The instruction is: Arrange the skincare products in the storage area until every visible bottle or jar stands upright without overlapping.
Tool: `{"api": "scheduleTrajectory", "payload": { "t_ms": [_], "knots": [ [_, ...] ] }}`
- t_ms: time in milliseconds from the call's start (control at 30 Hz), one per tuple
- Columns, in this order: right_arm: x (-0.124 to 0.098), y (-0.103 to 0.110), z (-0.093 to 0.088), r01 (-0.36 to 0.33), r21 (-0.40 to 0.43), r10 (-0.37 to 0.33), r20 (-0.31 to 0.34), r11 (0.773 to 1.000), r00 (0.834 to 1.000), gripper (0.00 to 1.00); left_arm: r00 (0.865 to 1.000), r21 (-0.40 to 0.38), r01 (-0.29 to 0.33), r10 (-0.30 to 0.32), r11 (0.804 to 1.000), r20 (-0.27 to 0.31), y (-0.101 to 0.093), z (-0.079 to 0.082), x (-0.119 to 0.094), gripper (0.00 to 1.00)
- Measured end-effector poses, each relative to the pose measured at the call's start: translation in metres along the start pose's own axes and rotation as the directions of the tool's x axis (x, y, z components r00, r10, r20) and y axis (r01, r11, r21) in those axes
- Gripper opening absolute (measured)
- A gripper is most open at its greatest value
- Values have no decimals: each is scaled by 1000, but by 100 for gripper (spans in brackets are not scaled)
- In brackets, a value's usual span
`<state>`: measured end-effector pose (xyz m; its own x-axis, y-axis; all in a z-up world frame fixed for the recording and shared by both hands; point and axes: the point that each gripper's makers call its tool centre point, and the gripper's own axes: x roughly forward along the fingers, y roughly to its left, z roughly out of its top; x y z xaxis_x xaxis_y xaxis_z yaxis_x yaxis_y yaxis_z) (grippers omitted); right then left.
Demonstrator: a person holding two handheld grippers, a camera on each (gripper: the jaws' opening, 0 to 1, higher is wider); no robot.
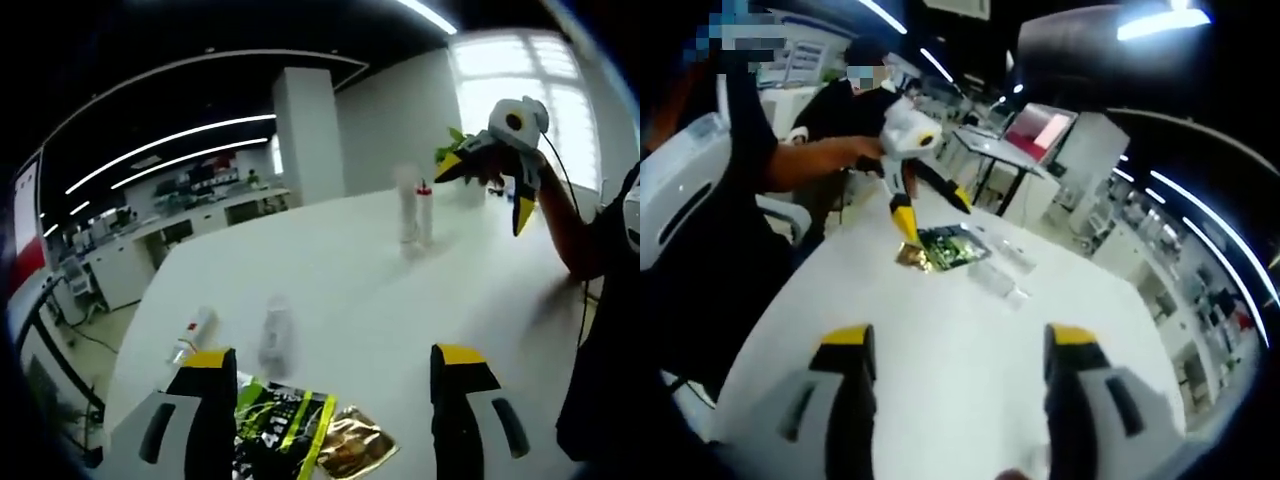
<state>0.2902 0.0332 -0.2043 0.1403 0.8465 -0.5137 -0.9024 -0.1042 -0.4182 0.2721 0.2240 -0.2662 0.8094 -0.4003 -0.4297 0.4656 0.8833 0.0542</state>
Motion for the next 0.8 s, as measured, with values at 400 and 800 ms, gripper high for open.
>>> {"api": "scheduleTrajectory", "payload": {
  "t_ms": [400, 800],
  "knots": [
    [29, -20, -8, 50, 101, -51, 7, 994, 999, 64, 1000, -13, -10, 10, 1000, -25, 16, -1, 17, 76],
    [47, -25, -20, 52, 145, -53, 1, 988, 999, 62, 997, -7, -20, 19, 1000, -74, 29, -2, 44, 70]
  ]
}}
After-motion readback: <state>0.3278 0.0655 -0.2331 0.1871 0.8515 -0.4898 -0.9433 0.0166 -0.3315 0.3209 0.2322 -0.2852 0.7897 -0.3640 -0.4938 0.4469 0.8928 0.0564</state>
